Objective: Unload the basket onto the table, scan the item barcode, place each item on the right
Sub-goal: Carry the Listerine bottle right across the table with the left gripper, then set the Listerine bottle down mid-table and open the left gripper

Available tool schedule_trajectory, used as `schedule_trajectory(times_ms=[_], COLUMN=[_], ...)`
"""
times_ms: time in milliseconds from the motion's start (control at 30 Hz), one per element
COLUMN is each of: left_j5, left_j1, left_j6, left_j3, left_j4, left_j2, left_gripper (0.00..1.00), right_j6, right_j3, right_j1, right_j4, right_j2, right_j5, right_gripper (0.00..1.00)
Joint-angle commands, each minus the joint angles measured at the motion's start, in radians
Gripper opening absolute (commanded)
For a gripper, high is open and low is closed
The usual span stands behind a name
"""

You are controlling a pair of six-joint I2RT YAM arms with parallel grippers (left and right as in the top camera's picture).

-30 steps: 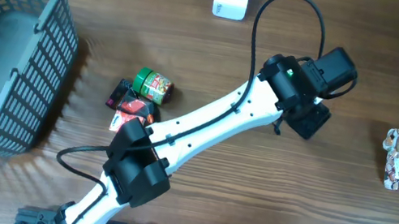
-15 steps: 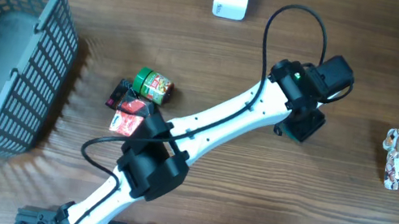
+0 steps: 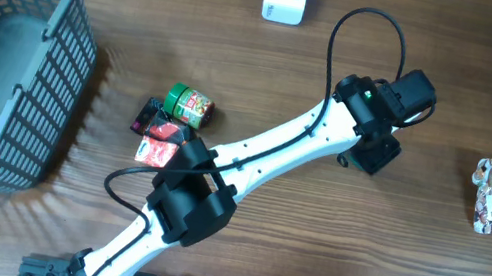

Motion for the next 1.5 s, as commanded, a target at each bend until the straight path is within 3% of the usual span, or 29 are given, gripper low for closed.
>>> schedule_trajectory(times_ms=[0, 167, 467, 533, 567, 833, 1067, 1167, 1300, 1467], left_j5=[-0.006, -0.006, -0.006, -0.007, -0.007, -0.01, -0.228, -0.324, -0.336, -0.264], left_j1=[-0.001, -0.001, -0.001, -0.001, -0.001, -0.005, 0.032, 0.108, 0.294, 0.546], left_j6=[0.02, 0.02, 0.02, 0.02, 0.02, 0.019, -0.017, -0.087, -0.215, -0.273], left_j3=[0.01, 0.009, 0.009, 0.01, 0.01, 0.01, 0.01, 0.01, 0.01, 0.01], left_j4=[0.016, 0.017, 0.022, 0.03, 0.037, 0.022, -0.034, -0.05, -0.104, -0.205], left_j2=[-0.021, -0.021, -0.021, -0.021, -0.021, -0.093, -0.303, -0.387, -0.461, -0.48], left_gripper=[0.72, 0.81, 0.82, 0.98, 1.0, 1.0, 1.0, 1.0, 1.0, 1.0], right_j6=[0.014, 0.014, 0.021, 0.021, 0.021, 0.021, 0.033, 0.037, 0.001, -0.062], right_j3=[0.018, 0.018, 0.018, 0.018, 0.018, 0.018, 0.018, 0.015, -0.009, -0.015], right_j1=[0.004, 0.004, 0.004, 0.004, 0.004, 0.004, 0.004, 0.004, 0.004, 0.004], right_j4=[0.0, 0.0, -0.001, -0.002, -0.003, -0.003, -0.024, -0.054, -0.103, -0.118], right_j2=[0.002, 0.002, 0.002, 0.002, 0.002, 0.002, 0.002, 0.007, 0.094, 0.433], right_j5=[0.008, 0.008, 0.008, 0.008, 0.008, 0.009, 0.008, -0.039, -0.151, -0.264], right_gripper=[1.0, 1.0, 1.0, 1.0, 1.0, 1.0, 1.0, 1.0, 1.0, 1.0])
